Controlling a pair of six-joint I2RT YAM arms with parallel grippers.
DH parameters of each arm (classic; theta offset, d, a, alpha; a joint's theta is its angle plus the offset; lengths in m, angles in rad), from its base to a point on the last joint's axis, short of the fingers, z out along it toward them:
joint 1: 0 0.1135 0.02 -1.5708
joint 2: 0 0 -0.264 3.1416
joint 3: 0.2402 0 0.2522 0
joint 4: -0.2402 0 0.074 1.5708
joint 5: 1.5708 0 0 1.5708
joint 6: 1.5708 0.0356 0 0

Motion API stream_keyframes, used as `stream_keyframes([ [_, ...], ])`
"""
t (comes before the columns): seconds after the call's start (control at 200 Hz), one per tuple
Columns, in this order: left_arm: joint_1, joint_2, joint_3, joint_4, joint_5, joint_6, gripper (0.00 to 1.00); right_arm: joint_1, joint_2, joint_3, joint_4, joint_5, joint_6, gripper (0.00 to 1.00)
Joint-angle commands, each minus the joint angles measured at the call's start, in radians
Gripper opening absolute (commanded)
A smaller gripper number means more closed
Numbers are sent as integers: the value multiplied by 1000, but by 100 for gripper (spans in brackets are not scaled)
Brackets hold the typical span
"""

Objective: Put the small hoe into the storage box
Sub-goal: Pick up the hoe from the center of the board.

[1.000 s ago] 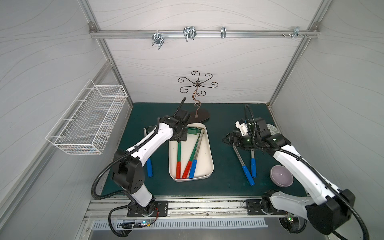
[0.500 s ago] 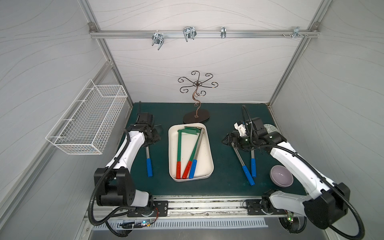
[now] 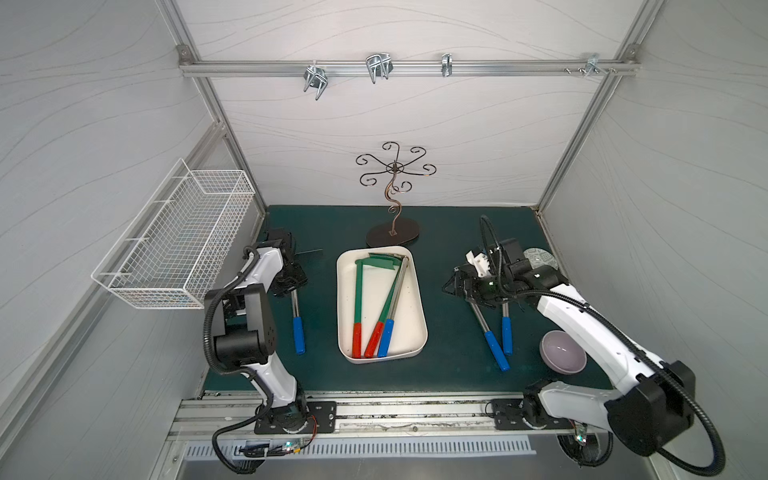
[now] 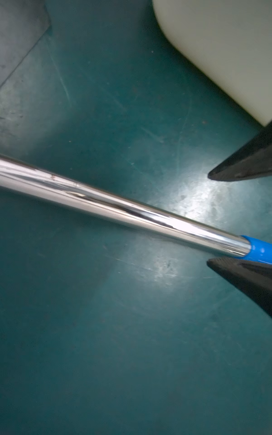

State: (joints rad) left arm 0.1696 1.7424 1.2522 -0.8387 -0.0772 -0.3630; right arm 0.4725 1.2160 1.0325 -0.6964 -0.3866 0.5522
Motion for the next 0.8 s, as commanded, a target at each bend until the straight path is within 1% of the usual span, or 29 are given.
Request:
stream_keyframes([
  [0.0, 2, 41, 76, -28, -47, 51, 54, -6, 5, -16, 14, -20, -4, 99],
  [0.115, 1, 92, 93, -42, -77, 65, 53, -13, 7, -26, 24, -33, -4, 99],
  [0.25, -1, 154, 117, -54, -86, 76, 51, -21, 5, -34, 30, -47, -7, 99],
  [0.47, -34, 244, 158, -66, -96, 88, 48, -33, 2, -43, 29, -60, -15, 99],
  [0.64, -37, 290, 174, -73, -77, 85, 38, -41, -5, -49, 28, -66, -19, 99],
  [0.795, -37, 268, 166, -70, -70, 85, 26, -43, -11, -55, 25, -71, -21, 99],
])
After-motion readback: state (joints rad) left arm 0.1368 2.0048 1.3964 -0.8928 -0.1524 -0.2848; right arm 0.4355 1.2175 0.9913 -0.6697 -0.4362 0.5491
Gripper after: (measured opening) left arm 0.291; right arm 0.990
